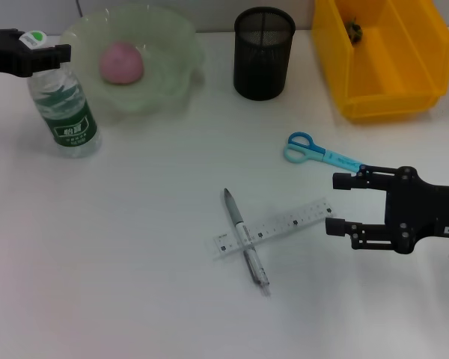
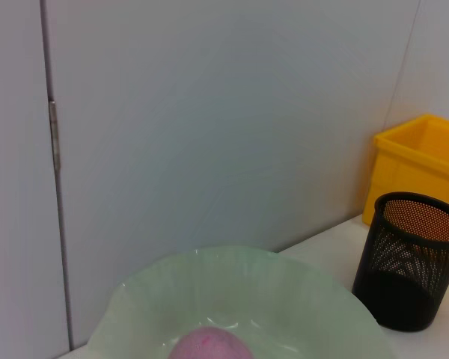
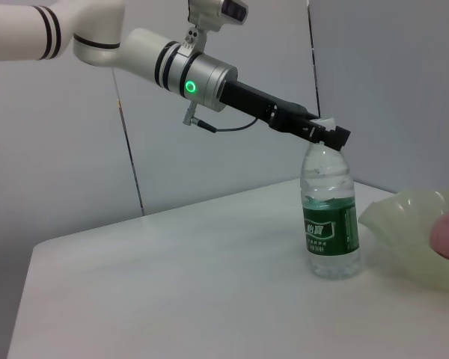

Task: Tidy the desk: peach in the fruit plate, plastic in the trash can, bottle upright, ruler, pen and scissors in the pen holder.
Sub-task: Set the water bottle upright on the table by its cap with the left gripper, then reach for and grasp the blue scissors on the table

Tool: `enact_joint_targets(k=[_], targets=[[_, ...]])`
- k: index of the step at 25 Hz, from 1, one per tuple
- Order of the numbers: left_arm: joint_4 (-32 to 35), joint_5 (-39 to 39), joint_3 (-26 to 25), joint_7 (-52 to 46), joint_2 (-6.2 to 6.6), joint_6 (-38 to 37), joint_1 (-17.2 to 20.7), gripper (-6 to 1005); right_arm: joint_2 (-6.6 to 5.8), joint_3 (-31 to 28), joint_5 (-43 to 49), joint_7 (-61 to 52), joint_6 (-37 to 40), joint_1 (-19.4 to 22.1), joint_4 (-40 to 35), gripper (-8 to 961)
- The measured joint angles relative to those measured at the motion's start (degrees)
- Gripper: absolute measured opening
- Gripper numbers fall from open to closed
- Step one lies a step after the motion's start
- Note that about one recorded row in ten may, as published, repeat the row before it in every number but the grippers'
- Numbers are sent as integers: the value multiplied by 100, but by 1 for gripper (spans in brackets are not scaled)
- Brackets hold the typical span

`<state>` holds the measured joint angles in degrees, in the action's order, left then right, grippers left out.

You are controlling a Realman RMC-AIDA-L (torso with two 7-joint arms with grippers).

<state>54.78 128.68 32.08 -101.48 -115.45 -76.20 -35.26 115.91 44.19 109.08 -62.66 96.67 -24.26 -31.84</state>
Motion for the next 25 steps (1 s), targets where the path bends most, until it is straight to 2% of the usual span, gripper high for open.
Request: enact_joint_targets(k=[6, 13, 18, 19, 25], targets=[[27, 0, 0, 4, -12, 9, -2, 647, 0, -7, 0, 0, 0, 0, -18, 738], [84, -230, 9, 45, -12, -153, -7, 744, 2, -7, 0, 0, 0, 0, -26, 738], [321, -1301, 18, 113, 13, -450, 126, 785, 2, -6, -1, 0, 0, 0, -35, 737], [434, -1754, 30, 159, 7, -647, 197, 792, 1, -5, -1, 0, 0, 0, -37, 737], [403, -2714, 39, 264, -5, -1730, 291, 791, -3, -6, -20, -4, 1, 0, -43, 736]])
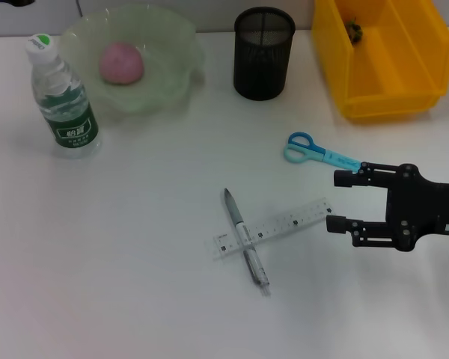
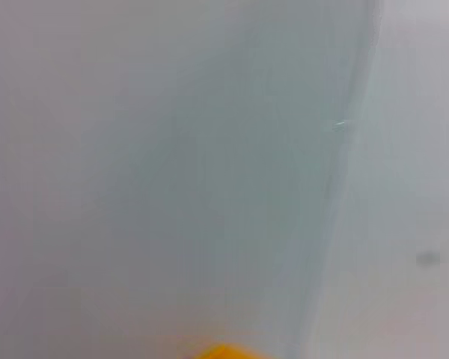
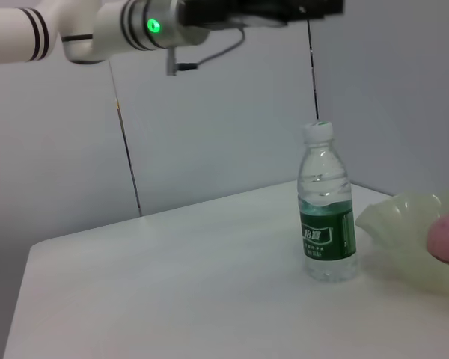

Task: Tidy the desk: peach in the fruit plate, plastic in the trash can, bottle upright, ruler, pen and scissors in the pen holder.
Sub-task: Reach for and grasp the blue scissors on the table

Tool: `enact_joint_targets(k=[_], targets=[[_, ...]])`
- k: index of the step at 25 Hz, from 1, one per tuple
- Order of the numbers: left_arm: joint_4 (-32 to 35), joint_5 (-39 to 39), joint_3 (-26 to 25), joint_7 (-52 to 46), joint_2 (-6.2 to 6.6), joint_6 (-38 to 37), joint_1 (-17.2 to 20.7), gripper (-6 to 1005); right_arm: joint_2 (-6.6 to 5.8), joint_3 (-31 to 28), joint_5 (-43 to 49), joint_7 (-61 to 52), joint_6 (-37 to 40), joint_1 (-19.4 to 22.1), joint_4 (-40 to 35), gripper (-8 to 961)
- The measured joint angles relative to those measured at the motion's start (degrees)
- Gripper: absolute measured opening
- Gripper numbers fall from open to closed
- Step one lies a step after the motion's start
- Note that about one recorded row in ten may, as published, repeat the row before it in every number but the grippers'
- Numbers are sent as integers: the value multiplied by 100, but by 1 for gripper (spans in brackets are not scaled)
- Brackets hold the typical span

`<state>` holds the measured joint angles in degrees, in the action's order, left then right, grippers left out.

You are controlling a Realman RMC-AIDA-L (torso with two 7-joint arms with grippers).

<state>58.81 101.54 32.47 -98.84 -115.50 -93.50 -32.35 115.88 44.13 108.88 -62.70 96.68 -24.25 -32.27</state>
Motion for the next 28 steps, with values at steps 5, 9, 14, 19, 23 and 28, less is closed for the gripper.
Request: enact_joint_targets(k=[5, 9, 14, 19, 23, 28], targets=[[-687, -278, 158, 524, -39, -1058, 13, 790, -9, -1, -15, -82, -1, -36, -10, 735], [-1720, -221, 793, 1583, -34, -1252, 67, 789, -16, -1, -17, -135, 0, -55, -10, 734], [-1879, -210, 884, 1760, -27, -1239, 77, 789, -23, -1, -17, -324, 16, -85, -147, 733], [-3088, 225, 1149, 3608, -197, -636, 453, 788, -22, -1, -17, -543, 69, -88, -346, 733], [-3267, 552, 1157, 4015, -285, -266, 567, 787, -37, -1, 8, -954, 99, -88, -689, 732], [-3550, 728, 1163, 4162, -284, -113, 501, 786, -84, 39, 78, -2241, 421, -142, -1747, 731]])
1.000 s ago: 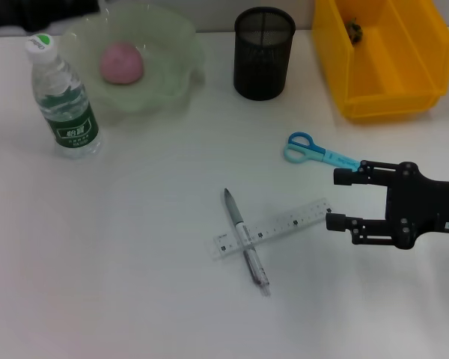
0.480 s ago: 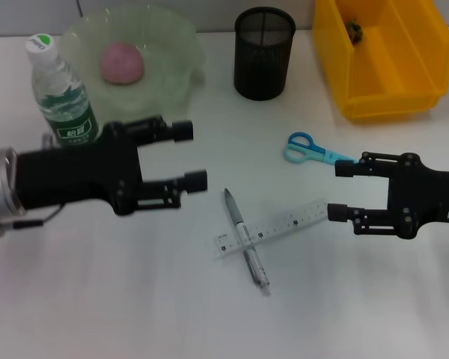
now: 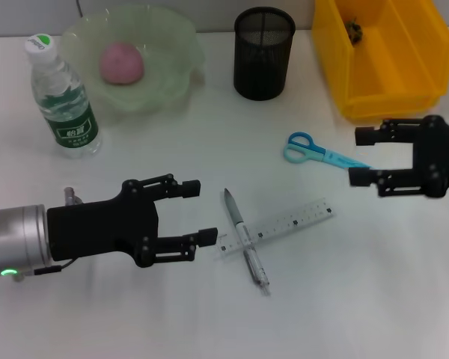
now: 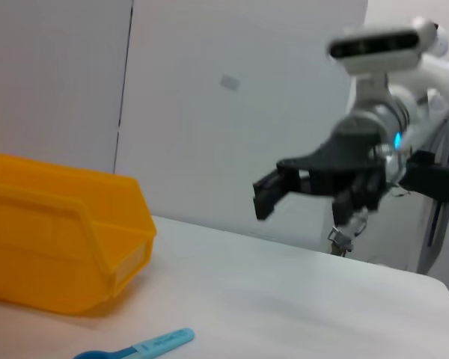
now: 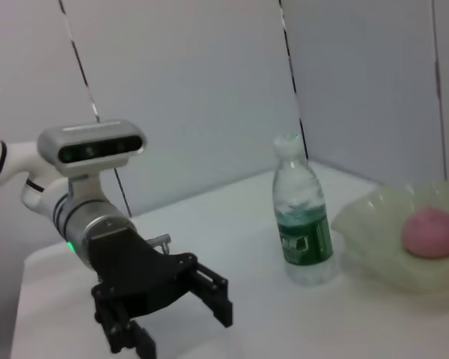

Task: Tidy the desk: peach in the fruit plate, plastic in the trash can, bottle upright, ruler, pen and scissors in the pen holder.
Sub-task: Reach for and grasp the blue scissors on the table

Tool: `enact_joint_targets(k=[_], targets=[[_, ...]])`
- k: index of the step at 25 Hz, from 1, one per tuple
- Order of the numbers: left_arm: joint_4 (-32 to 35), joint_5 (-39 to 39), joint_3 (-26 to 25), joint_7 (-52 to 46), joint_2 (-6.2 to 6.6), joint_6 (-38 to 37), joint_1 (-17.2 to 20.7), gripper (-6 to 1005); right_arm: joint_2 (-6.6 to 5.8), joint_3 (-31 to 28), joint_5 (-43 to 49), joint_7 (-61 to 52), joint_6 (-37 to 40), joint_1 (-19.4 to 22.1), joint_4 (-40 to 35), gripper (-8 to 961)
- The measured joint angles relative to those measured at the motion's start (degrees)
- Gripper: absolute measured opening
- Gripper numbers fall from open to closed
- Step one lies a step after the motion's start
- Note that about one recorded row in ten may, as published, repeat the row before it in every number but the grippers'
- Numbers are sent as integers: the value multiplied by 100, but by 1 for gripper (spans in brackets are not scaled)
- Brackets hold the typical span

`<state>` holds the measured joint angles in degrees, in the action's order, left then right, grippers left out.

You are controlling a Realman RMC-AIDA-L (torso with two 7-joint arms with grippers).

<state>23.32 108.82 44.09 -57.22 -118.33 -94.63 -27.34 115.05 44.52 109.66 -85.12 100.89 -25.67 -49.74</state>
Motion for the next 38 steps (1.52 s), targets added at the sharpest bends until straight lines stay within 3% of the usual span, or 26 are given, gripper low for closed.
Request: enact_joint_targets(k=[6, 13, 21, 28, 38], targets=[[-80, 12, 2, 164, -17, 7, 1, 786, -24, 31, 1097, -1892, 310, -556, -1190, 730], [-166, -3, 3, 282, -18, 7, -25, 786, -21, 508, 3240, -3440, 267, -1655, -1580, 729], [-170, -11, -12, 286, -17, 6, 9, 786, 346, 1536, 5122, -4125, -838, -2398, -1211, 728], [-176, -11, -41, 290, -14, 20, 35, 786, 402, 1860, 5238, -4114, -1760, -2751, -191, 726], [-256, -20, -34, 291, -14, 153, 26, 786, 430, 2501, 4891, -4001, -2688, -2746, 434, 697]])
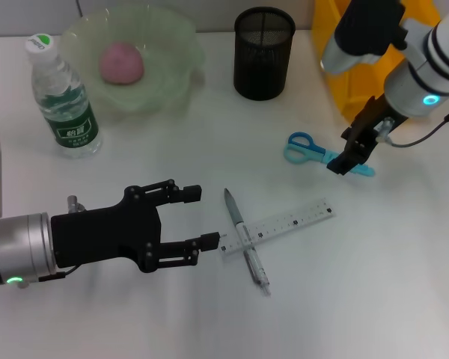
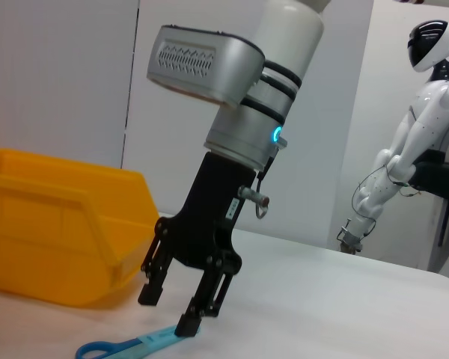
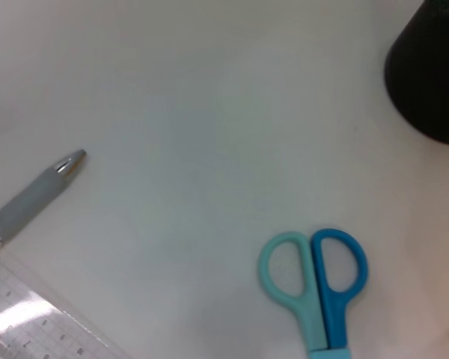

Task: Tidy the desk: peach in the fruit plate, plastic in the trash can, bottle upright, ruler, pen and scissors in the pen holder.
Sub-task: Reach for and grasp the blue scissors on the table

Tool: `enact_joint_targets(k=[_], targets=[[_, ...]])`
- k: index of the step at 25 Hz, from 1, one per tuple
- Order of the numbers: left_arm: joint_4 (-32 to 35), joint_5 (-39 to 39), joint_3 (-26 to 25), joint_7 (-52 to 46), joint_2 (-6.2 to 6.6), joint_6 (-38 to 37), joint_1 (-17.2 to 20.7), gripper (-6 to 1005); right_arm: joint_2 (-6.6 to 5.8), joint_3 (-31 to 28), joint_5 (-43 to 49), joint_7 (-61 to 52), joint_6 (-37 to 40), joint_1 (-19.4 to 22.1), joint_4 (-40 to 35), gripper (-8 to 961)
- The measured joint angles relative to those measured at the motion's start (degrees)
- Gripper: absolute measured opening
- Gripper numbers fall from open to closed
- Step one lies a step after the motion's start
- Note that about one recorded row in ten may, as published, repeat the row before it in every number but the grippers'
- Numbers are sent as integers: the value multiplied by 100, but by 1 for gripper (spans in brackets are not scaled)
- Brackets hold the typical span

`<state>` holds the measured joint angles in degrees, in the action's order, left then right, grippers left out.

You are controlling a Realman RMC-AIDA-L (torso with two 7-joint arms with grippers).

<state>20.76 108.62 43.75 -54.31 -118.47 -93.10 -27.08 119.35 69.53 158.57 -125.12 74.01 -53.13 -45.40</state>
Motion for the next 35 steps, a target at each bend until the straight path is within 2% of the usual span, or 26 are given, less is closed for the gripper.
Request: enact_joint_targets(k=[11, 35], targets=[[-2, 0, -17, 0, 0, 12, 12, 786, 8, 83, -227, 240, -466, -20, 383, 496], [8, -8, -15, -62, 9, 12, -69, 785, -17, 99, -436, 426, -843, -7, 668, 371]])
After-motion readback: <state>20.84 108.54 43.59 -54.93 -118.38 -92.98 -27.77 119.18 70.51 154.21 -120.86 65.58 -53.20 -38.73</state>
